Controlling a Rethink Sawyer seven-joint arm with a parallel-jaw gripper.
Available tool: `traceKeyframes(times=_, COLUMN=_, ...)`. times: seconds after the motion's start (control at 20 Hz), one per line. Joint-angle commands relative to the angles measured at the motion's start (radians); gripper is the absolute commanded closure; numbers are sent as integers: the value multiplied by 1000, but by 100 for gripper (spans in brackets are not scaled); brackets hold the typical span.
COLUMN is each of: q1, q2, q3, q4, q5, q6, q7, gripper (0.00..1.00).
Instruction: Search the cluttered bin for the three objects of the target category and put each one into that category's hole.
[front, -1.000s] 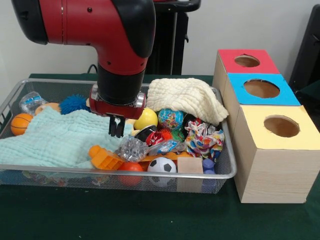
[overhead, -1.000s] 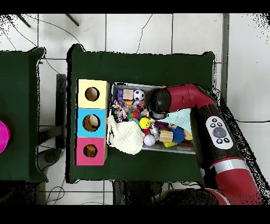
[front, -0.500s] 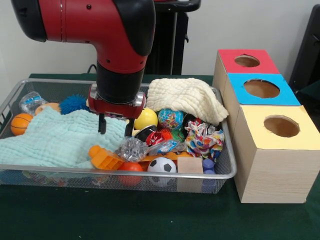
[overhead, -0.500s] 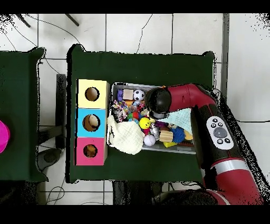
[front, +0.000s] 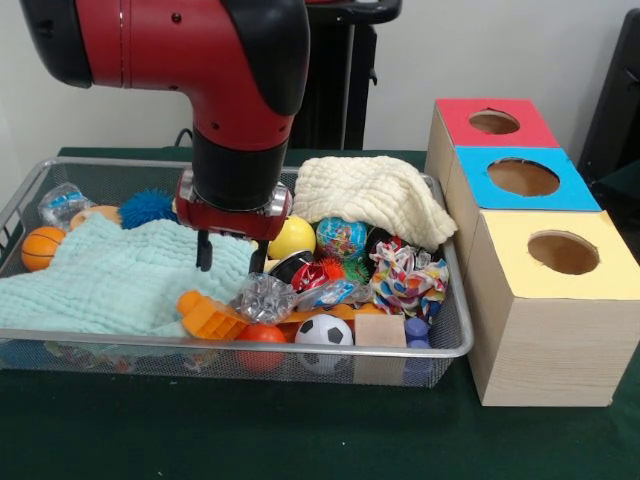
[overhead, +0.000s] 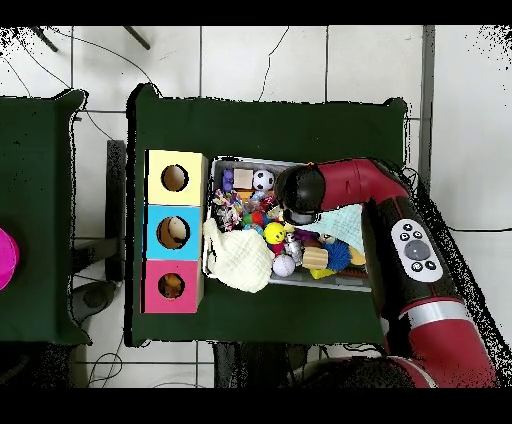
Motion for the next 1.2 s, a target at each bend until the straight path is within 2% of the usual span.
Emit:
traceKeyframes(times=0.05, q1=13, q2=39, q3=-21, q4=-31, q5=-123, q6=62, q7=-327, gripper=0)
traceKeyframes(times=0.4, q1=18, q2=64, q3=-42, q4=-45, q5=-159, q6=65, q7=-303, gripper=0)
traceKeyframes(times=0.45, q1=20, q2=62, q3=-46, q4=-43, q5=-170, q6=61, q7=-298, gripper=100)
traceKeyframes(times=0.6, q1=30, q2=69, q3=-63, q4=-43, q5=-199, q6=42, q7=-277, gripper=100)
traceKeyframes(times=0.7, q1=32, q2=89, q3=-62, q4=-64, q5=-197, q6=56, q7=-279, gripper=100)
traceKeyframes(times=1.2, q1=36, q2=63, q3=-54, q4=-56, q5=-171, q6=101, q7=-289, gripper=100)
